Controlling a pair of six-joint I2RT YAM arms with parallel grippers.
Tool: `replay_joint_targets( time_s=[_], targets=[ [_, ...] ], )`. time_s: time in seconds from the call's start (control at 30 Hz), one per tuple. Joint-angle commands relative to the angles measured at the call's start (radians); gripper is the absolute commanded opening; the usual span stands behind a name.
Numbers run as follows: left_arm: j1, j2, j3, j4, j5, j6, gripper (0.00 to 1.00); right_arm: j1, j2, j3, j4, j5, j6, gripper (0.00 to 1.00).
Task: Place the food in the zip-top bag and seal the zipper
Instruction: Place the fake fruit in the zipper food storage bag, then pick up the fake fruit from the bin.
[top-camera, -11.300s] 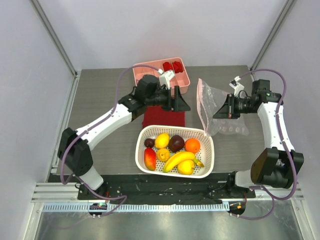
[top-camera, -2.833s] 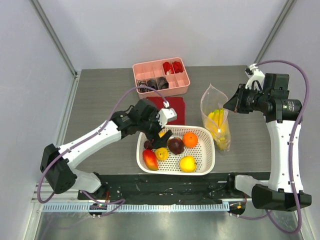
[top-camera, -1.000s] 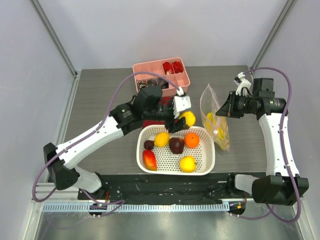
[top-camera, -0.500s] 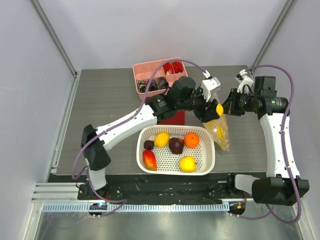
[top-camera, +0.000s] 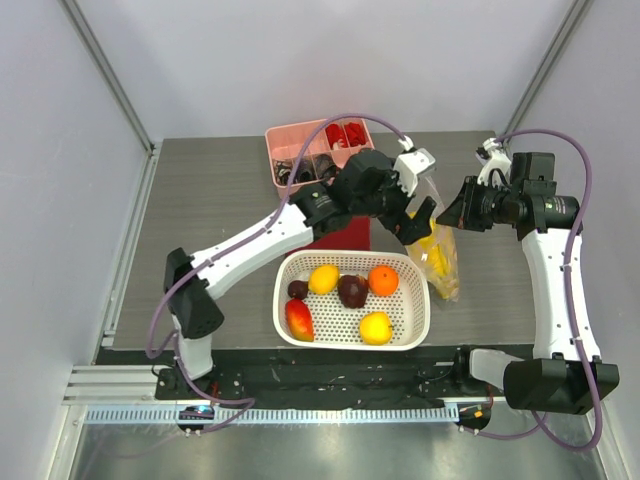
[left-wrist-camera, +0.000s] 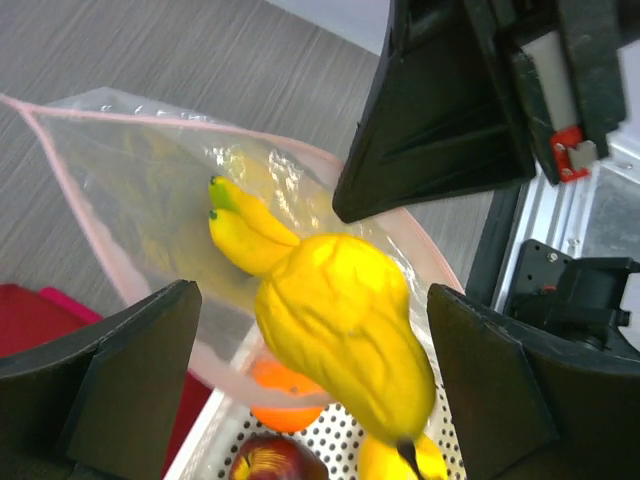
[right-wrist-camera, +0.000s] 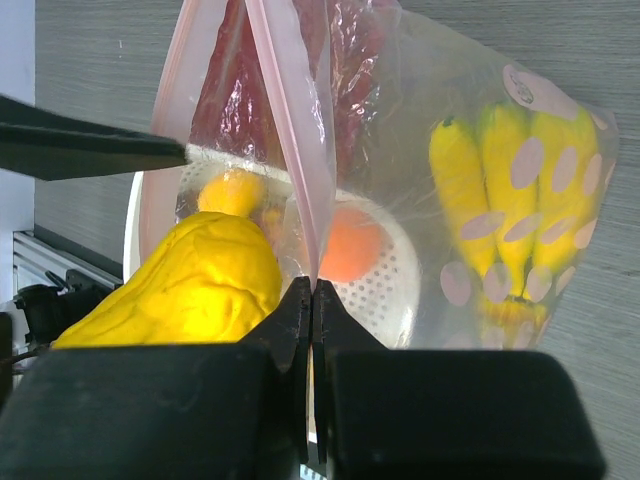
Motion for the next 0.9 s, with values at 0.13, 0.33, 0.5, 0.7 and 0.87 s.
replay_joint_targets(
  time_s=[0.13, 0.33, 0.5, 0.7, 0.87],
  targets=[
    [0.022, -0.363, -0.284, 0.119, 0.044, -0.068, 1.00, 0.000, -0.023, 0.023, 0.034, 0.010, 0.008, 0.01],
    [0.049, -0.512, -0.525, 0.100, -0.038, -0.042, 1.00, 0.000, -0.015, 0.085, 0.039, 0.085, -0.022, 0.01],
    [0.063, -0.512, -0.612, 0.093, -0.090, -0.046, 1.00, 0.000, -0.020, 0.179, 0.016, 0.136, -0.061, 0.01],
    [0.063, -0.478, -0.734, 0.127, 0.088, 0.113, 0.96, 0.000, -0.011, 0.185, -0.045, 0.123, -0.123, 0.01],
    [0.056, -0.464, -0.866, 0.162, 0.232, 0.427, 0.94, 0.000, -0.012, 0.161, -0.056, 0.088, -0.132, 0.01]
  ],
)
